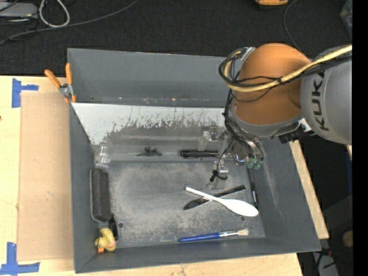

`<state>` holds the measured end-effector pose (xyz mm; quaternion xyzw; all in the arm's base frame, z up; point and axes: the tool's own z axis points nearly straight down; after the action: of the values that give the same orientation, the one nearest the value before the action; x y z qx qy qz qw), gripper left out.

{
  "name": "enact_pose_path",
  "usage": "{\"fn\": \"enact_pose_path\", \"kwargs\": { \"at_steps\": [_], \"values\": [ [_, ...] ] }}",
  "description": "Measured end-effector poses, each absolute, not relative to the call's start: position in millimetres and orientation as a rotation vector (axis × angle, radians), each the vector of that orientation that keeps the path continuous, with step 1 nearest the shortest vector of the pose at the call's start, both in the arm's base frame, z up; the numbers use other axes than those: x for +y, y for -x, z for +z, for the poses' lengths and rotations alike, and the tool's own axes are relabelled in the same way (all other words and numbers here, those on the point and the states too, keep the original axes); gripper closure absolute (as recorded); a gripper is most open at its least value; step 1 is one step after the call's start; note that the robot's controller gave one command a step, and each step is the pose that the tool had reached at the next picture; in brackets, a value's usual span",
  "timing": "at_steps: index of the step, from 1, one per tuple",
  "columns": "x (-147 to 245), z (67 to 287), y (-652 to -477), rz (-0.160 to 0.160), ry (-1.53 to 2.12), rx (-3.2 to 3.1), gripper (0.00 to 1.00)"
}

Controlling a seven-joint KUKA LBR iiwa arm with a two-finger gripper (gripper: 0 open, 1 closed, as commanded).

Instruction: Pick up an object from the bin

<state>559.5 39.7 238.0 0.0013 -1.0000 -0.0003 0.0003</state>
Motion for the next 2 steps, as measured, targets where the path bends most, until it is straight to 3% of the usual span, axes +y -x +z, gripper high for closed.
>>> {"fn": "enact_pose_path", "kwargs": {
  "at_steps": [1, 2],
  "values": [
    [3, 153, -547.7, -0.002, -0.042, -3.142, 0.0],
    [-18, 143, -531.9, -0.004, -0.075, -3.144, 0.0]
  ]
}}
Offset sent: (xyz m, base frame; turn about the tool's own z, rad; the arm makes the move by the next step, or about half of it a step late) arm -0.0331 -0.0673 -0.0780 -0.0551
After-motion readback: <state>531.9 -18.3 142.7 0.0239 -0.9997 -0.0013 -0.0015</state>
